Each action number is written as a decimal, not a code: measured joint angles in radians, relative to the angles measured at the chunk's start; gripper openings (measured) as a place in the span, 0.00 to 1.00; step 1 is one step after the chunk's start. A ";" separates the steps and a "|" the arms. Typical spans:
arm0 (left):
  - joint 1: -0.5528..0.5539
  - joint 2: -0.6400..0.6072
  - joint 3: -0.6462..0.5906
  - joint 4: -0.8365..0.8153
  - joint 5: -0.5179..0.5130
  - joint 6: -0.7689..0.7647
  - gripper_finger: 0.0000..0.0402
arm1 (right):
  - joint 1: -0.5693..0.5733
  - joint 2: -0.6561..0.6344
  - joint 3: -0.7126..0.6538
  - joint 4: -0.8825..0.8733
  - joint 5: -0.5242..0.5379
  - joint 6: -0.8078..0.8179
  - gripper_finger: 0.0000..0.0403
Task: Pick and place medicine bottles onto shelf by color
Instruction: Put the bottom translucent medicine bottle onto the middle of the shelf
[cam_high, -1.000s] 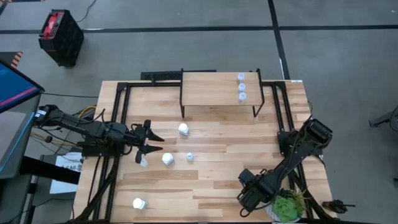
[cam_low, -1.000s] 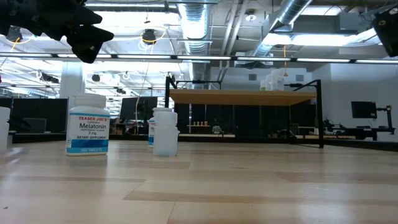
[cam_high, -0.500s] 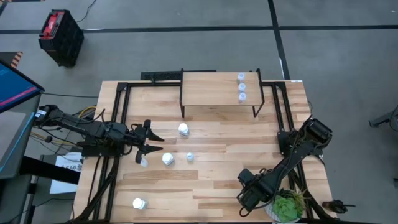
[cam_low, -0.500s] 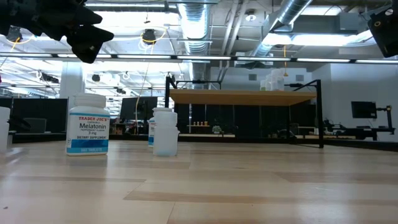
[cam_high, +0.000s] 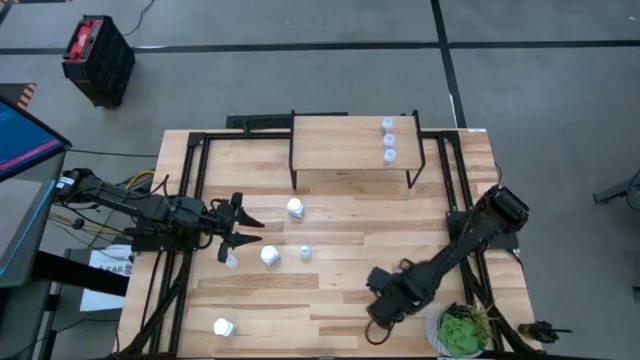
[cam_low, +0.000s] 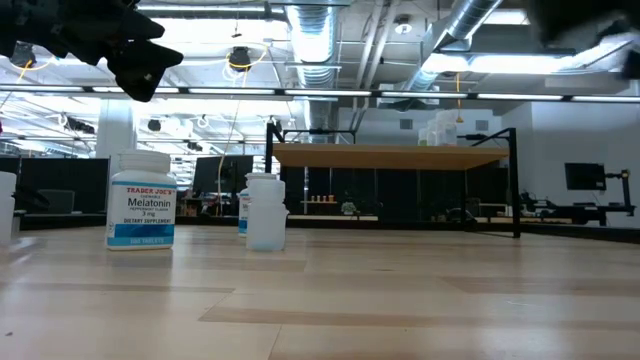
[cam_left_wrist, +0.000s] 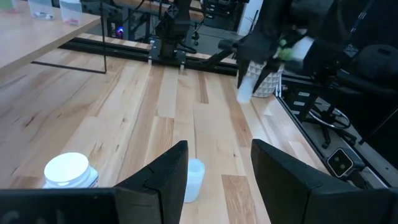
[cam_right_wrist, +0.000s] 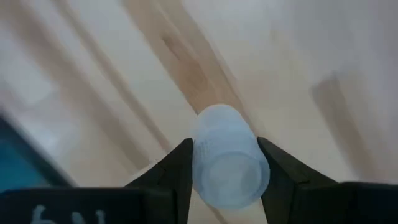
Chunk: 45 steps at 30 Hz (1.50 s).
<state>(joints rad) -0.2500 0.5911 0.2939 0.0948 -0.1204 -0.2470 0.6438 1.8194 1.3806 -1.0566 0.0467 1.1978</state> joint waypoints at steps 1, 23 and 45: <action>0.000 0.000 0.000 0.000 0.000 0.000 0.41 | -0.021 0.000 0.034 -0.029 0.000 -0.062 0.39; 0.000 0.000 0.000 0.027 0.000 0.024 0.41 | -0.790 -0.001 0.550 -0.201 0.034 -1.229 0.35; 0.001 0.000 0.000 0.035 -0.052 0.027 0.41 | -1.279 0.078 0.561 -0.056 -0.050 -1.174 0.38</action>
<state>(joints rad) -0.2493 0.5911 0.2939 0.1295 -0.1724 -0.2196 -0.6355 1.8975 1.9419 -1.1129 -0.0031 0.0235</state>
